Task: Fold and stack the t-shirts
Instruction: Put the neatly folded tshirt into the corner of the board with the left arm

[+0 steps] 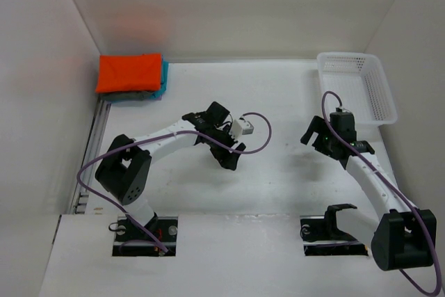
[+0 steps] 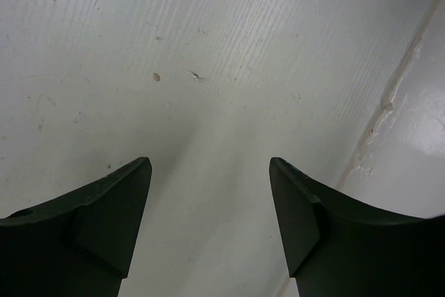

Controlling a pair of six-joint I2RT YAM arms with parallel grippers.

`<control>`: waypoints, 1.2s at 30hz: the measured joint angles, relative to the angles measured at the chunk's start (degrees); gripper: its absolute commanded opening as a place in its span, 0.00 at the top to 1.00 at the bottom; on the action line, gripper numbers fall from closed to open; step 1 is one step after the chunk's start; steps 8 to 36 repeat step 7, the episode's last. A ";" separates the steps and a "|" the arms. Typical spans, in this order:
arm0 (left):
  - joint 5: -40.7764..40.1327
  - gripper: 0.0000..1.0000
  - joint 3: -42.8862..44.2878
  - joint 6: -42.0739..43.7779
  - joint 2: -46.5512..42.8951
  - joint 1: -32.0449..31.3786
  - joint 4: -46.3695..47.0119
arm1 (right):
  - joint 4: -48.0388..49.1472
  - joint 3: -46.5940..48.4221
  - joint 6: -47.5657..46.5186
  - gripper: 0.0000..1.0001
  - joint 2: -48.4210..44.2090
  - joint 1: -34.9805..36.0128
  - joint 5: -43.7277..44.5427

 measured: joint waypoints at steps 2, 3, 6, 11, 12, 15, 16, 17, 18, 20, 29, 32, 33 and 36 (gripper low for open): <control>-0.02 0.34 0.00 0.02 0.00 0.00 0.00 | 0.00 0.00 0.00 0.00 0.02 0.00 0.00; 0.00 0.35 0.00 0.00 0.00 -0.02 0.00 | 0.00 -0.02 0.00 0.00 0.02 -0.02 0.00; -0.02 0.33 0.00 0.02 0.00 -0.02 0.00 | 0.00 -0.09 0.00 0.00 0.02 0.00 0.00; -0.02 0.33 0.02 0.02 0.00 0.00 0.00 | 0.00 -0.13 0.00 0.00 0.02 0.00 0.00; -0.02 0.33 0.02 0.02 0.00 0.00 0.00 | 0.00 -0.13 0.00 0.00 0.02 0.00 0.00; -0.02 0.33 0.02 0.02 0.00 0.00 0.00 | 0.00 -0.13 0.00 0.00 0.02 0.00 0.00; -0.02 0.33 0.02 0.02 0.00 0.00 0.00 | 0.00 -0.13 0.00 0.00 0.02 0.00 0.00; -0.02 0.33 0.02 0.02 0.00 0.00 0.00 | 0.00 -0.13 0.00 0.00 0.02 0.00 0.00; -0.02 0.33 0.02 0.02 0.00 0.00 0.00 | 0.00 -0.13 0.00 0.00 0.02 0.00 0.00; -0.02 0.33 0.02 0.02 0.00 0.00 0.00 | 0.00 -0.13 0.00 0.00 0.02 0.00 0.00; -0.02 0.33 0.02 0.02 0.00 0.00 0.00 | 0.00 -0.13 0.00 0.00 0.02 0.00 0.00; -0.02 0.33 0.02 0.02 0.00 0.00 0.00 | 0.00 -0.13 0.00 0.00 0.02 0.00 0.00; -0.02 0.33 0.02 0.02 0.00 0.00 0.00 | 0.00 -0.13 0.00 0.00 0.02 0.00 0.00; -0.02 0.33 0.02 0.02 0.00 0.00 0.00 | 0.00 -0.13 0.00 0.00 0.02 0.00 0.00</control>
